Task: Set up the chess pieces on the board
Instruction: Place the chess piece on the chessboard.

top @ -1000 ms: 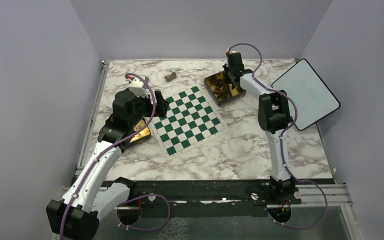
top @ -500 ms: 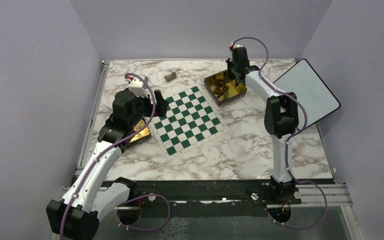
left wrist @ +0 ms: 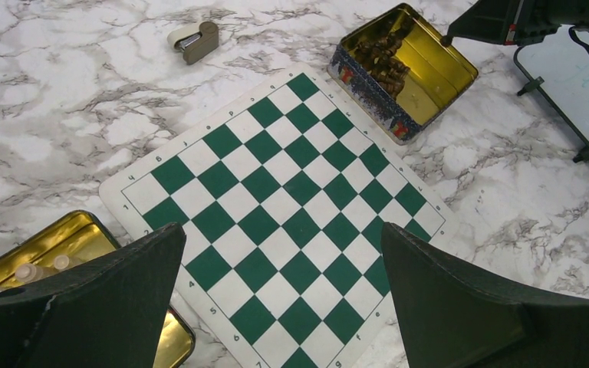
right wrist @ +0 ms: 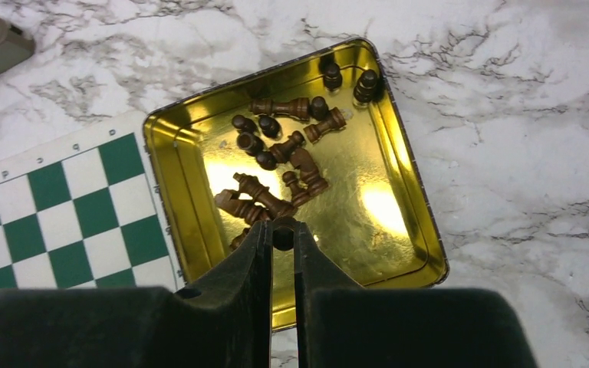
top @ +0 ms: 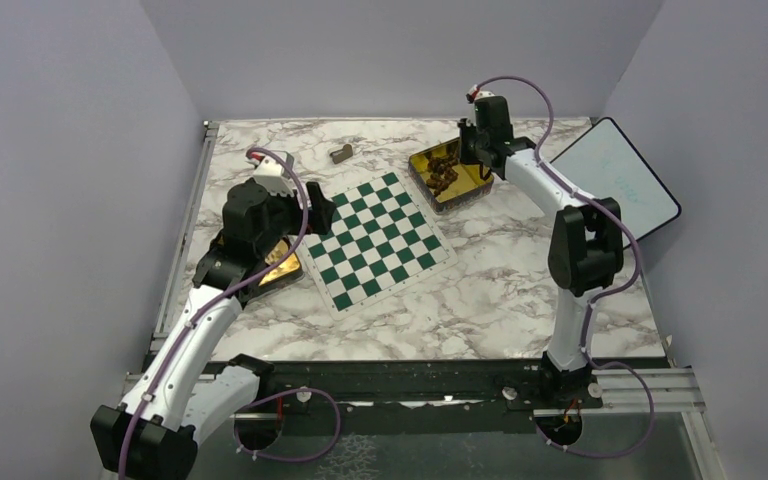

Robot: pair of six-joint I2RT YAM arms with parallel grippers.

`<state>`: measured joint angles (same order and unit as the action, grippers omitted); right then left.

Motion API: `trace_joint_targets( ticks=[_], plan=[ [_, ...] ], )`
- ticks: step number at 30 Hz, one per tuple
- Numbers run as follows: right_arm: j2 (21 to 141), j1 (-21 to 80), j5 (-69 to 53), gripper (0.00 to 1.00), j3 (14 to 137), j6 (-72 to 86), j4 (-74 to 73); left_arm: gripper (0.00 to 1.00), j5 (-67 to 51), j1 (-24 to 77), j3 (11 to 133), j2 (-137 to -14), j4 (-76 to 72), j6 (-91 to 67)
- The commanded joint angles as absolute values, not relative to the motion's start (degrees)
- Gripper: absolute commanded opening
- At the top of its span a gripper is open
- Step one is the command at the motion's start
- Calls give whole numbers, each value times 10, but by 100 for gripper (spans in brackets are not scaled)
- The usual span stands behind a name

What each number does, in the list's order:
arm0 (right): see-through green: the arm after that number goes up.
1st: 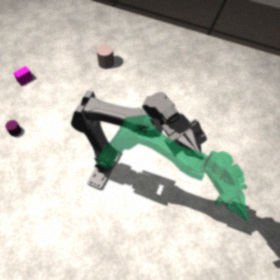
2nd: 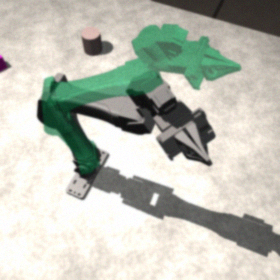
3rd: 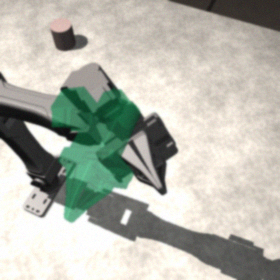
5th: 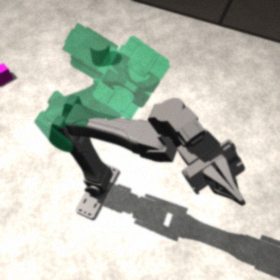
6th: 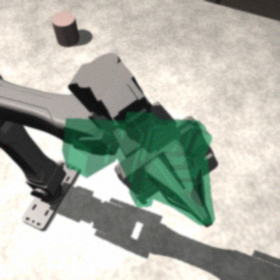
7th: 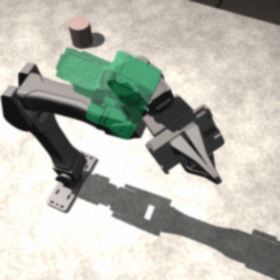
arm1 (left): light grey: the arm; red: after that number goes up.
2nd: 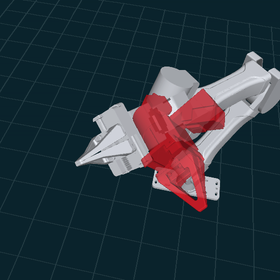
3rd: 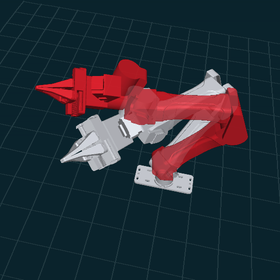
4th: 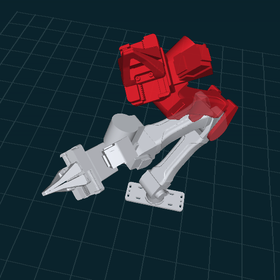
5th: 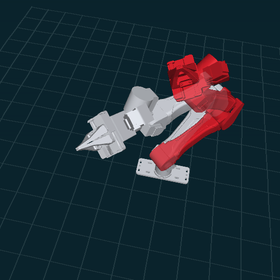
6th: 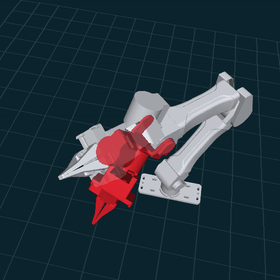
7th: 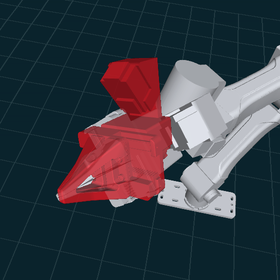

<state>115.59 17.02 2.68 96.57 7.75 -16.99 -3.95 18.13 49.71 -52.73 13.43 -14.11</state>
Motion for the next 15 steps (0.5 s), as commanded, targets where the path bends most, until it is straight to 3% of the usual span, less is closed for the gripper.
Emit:
trace_joint_targets(
  ticks=[1,15],
  plan=[
    [1107,185,-33,11,945,108,-138,99,-52,185,491,-498,154,-149],
    [1026,293,-20,11,839,105,-101,99,-32,185,446,-452,159,-131]
  ],
)
